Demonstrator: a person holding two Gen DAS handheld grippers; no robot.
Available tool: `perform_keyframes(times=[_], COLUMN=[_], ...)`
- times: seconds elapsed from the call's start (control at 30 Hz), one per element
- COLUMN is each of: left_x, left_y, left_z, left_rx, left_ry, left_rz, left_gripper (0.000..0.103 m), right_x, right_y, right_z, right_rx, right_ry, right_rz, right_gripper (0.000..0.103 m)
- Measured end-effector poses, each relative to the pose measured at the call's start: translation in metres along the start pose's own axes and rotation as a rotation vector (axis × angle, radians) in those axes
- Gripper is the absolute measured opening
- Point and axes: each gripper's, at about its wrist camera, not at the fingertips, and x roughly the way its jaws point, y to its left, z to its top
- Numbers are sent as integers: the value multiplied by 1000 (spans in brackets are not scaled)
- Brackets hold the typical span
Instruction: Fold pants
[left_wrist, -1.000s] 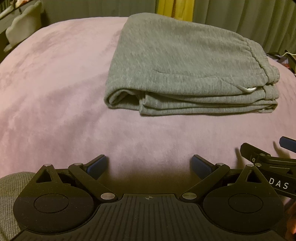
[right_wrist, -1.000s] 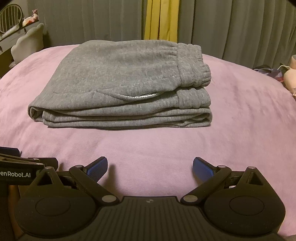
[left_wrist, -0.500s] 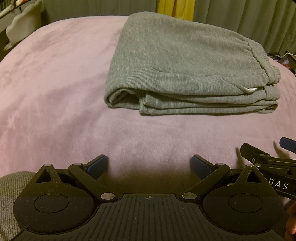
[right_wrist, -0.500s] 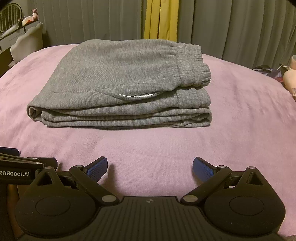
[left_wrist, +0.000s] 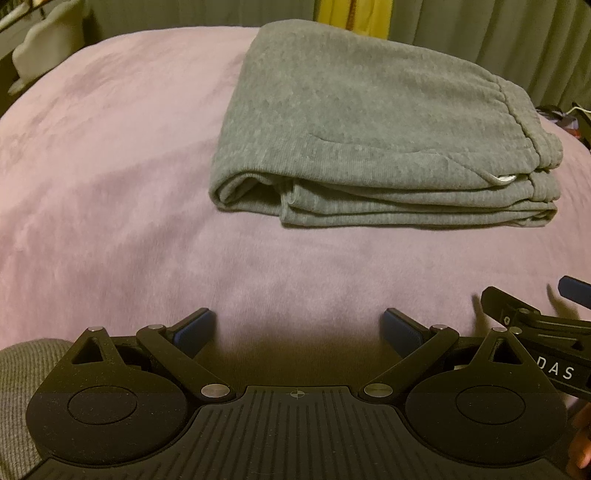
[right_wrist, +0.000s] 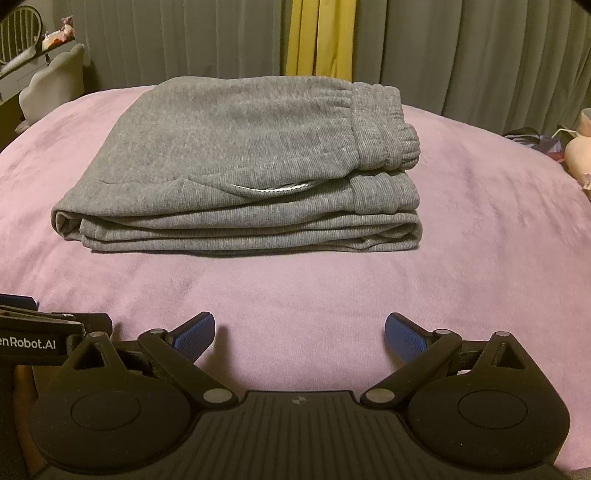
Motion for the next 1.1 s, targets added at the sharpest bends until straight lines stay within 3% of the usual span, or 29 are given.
perform_keyframes(times=[0.77, 1.1], left_x=[1, -4], left_y=[1, 1], left_z=[0, -1], left_rx=[-21, -3], left_ry=[4, -40], left_rz=[-28, -12], left_gripper=[101, 101], right_x=[0, -1], right_y=[1, 1], right_z=[0, 0], right_rx=[-8, -9], right_ry=[2, 3], right_rz=[-3, -4], right_gripper=[99, 99])
